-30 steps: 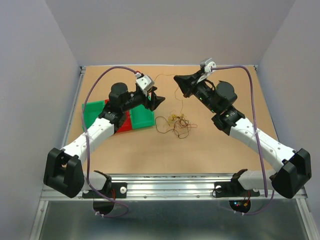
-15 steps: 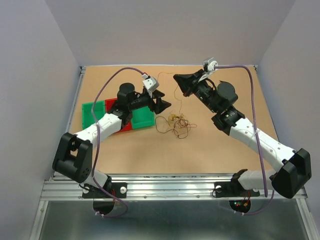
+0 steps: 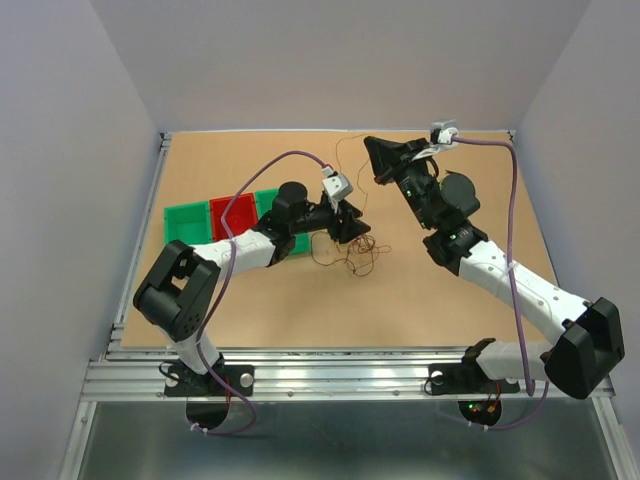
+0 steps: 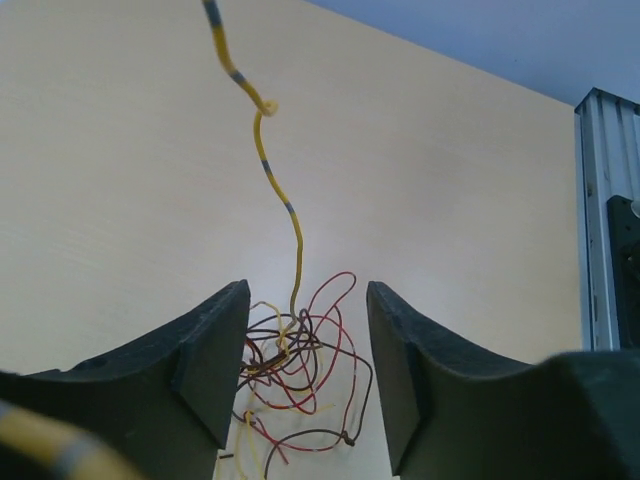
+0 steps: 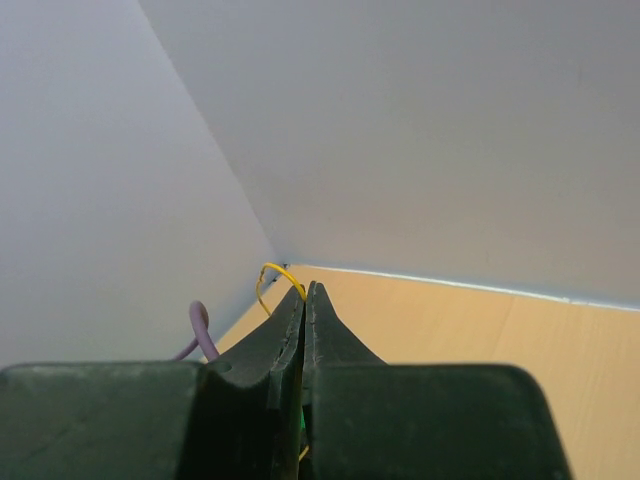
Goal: Untangle the cables
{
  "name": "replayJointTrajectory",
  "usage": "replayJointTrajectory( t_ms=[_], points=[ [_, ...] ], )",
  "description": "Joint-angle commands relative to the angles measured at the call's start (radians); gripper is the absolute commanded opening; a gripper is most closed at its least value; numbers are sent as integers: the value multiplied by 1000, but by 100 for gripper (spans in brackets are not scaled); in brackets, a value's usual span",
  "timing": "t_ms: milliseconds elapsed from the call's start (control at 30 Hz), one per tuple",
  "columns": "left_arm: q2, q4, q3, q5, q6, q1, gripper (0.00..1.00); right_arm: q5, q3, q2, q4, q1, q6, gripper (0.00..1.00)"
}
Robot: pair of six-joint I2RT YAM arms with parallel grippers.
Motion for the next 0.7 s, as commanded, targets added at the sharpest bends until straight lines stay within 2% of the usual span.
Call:
replayJointTrajectory(
  t_ms=[0,33,67,100,167,200,333,467,667],
  points=[
    [3,83,47,-11,-3,-8,56,37,-20,-26,89,-5,18,1],
    [11,83,50,-14,-3,-9,46,37,-22,-26,89,-5,18,1],
    [12,81,51,-17,-3,-9,40,37,-22,-26,90,-5,18,1],
    [15,81,53,-19,0,-9,28,40,-23,-26,92,-5,18,1],
    [11,81,55,-19,2,-9,13,46,-28,-26,92,-6,14,1],
    [2,77,52,-29,8,-9,0,64,-32,-26,90,-5,11,1],
    [-38,26,59,-68,31,-9,0,139,-55,-26,73,-6,-27,1],
    [-84,-55,82,-82,71,-8,0,211,-19,17,-95,-6,-97,1],
    [-156,-210,157,-132,109,-9,0,247,-19,92,-166,-11,-110,1]
  ],
)
